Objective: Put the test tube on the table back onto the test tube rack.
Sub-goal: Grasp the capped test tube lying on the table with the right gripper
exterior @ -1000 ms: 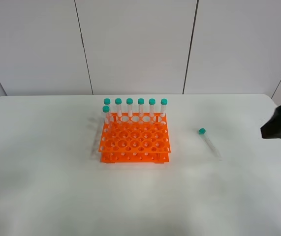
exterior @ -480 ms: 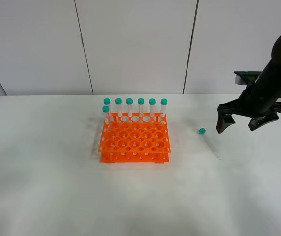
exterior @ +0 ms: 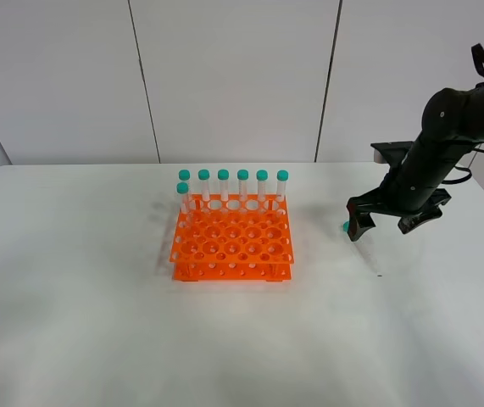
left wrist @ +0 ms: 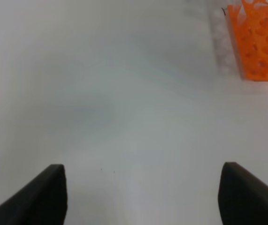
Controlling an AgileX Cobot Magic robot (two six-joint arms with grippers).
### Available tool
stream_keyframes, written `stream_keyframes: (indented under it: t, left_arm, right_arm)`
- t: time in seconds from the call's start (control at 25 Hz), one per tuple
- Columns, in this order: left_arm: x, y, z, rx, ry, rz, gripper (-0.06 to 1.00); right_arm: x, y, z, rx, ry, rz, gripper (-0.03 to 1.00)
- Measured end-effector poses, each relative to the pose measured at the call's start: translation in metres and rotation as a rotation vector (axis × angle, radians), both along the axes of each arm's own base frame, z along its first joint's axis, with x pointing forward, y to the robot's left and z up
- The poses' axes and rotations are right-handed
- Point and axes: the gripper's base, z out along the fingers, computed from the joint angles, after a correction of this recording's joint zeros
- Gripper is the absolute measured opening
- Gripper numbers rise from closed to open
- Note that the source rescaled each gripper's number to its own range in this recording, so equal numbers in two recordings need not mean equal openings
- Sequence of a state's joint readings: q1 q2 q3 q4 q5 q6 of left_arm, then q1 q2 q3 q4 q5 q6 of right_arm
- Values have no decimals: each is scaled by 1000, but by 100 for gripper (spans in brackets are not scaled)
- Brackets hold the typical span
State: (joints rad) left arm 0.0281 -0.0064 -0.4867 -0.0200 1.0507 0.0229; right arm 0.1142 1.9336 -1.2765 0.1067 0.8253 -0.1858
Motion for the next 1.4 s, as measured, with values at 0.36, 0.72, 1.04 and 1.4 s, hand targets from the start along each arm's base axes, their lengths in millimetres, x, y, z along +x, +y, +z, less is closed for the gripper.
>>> stream_keyframes:
  t: [0.36,0.72,1.04,1.4]
  left_arm:
    - [0,0,0,0,0,0,100]
    - [0,0,0,0,0,0,100]
    - [0,0,0,0,0,0,100]
    - [0,0,0,0,0,0,100]
  right_arm:
    - [12,-1,-27,-22,-38,-1,100]
    - [14,-1,-60,-29,32,-3,100]
    - [15,0,-67,-27,42,-6,96]
    - [15,0,-68,-27,43,-6,3]
